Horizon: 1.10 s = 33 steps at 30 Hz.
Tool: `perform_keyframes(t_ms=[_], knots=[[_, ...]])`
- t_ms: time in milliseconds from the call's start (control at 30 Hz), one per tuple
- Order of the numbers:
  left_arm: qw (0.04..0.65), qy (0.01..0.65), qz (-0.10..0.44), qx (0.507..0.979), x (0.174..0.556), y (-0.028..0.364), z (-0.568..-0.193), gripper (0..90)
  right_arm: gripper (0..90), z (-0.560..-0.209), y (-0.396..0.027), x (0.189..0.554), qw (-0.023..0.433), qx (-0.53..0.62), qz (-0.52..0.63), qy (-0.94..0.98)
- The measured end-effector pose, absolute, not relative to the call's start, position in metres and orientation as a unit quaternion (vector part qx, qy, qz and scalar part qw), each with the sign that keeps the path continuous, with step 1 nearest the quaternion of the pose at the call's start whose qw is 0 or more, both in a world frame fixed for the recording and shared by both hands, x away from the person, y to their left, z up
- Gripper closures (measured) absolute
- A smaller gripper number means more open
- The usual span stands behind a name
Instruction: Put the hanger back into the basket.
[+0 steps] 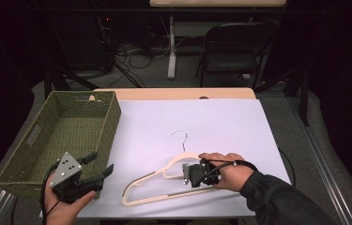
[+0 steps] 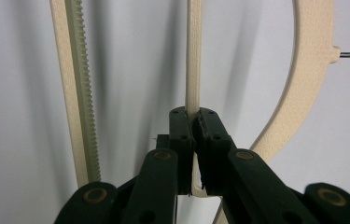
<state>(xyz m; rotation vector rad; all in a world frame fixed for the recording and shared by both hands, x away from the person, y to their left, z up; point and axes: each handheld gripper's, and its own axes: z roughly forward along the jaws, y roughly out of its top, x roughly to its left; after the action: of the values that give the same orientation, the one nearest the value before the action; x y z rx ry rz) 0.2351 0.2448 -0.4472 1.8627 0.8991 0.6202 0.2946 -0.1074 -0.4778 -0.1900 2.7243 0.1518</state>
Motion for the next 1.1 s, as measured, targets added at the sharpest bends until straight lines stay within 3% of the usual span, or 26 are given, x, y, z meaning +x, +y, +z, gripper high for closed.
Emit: perform_keyframes(t_ms=[700,1100], knots=[[0.46,0.332,0.152,0.809,0.267,0.215,-0.447,31.8,85.7,-0.473,-0.109,0.286,0.249,-0.101,0.061,0.961],[0.453,0.318,0.128,0.823,0.279,0.196,-0.451,35.0,85.7,-0.471,-0.108,0.281,0.269,-0.114,0.057,0.955]])
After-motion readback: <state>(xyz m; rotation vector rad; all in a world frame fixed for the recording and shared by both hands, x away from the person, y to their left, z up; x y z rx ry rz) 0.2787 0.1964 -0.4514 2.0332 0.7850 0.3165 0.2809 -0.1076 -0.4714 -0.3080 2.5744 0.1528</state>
